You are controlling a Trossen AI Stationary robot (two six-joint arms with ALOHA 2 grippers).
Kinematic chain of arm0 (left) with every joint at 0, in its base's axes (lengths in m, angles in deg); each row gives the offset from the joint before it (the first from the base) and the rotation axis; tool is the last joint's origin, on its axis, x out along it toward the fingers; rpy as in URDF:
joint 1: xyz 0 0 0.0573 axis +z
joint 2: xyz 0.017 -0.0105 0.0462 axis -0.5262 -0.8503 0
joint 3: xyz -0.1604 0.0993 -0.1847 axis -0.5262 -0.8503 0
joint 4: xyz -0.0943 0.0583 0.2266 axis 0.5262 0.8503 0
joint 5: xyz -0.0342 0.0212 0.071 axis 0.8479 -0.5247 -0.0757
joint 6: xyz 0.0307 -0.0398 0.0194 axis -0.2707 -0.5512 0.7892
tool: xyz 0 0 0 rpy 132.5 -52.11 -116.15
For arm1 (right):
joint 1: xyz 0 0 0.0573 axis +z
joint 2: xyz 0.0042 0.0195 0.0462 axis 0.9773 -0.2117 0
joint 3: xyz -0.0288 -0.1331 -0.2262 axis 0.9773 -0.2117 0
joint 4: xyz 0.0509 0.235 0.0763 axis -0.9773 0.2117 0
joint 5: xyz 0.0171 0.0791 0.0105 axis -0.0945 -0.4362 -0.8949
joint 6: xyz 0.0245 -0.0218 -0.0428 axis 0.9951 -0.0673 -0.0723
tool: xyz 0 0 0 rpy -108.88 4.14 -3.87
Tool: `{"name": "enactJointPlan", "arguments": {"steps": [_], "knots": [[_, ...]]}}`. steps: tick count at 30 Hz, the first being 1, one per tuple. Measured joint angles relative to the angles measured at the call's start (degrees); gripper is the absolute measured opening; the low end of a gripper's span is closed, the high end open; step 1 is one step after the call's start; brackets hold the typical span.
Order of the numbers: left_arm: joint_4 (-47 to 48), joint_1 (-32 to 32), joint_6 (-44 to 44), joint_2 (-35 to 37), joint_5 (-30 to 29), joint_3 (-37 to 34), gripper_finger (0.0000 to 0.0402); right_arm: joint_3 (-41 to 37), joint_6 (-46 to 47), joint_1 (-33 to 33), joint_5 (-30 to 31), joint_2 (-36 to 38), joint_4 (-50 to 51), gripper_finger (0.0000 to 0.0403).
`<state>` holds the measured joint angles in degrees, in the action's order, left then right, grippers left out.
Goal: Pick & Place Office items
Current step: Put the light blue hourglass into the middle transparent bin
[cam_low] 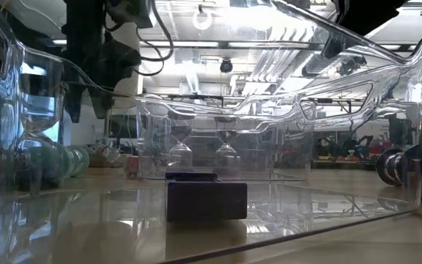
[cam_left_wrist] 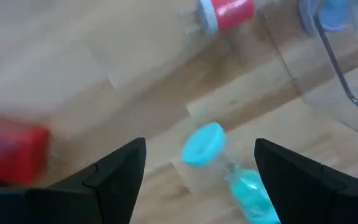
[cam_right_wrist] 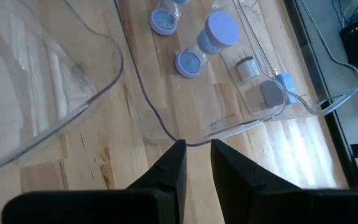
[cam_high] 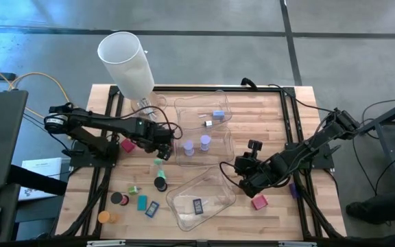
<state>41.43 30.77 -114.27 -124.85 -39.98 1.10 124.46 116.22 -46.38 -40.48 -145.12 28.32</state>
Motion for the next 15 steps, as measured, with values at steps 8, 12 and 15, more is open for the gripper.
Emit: {"name": "enactJointPlan", "arguments": {"steps": [8, 12, 15], "knots": [[0.0, -7.5, -16.6, 0.0, -0.6, 0.0, 0.0293, 0.0, -4.8, 0.0, -0.2, 0.0, 0.1, 0.0061], [0.0, -11.4, -24.2, 0.0, -2.7, 0.0, 0.0293, 0.0, -5.3, 0.0, -0.3, 0.0, 0.8, 0.0061], [-0.5, -13.2, -28.1, 0.0, -3.8, 0.0, 0.0293, 0.0, -5.3, 0.0, -0.4, 0.0, 1.2, 0.0062]]}}
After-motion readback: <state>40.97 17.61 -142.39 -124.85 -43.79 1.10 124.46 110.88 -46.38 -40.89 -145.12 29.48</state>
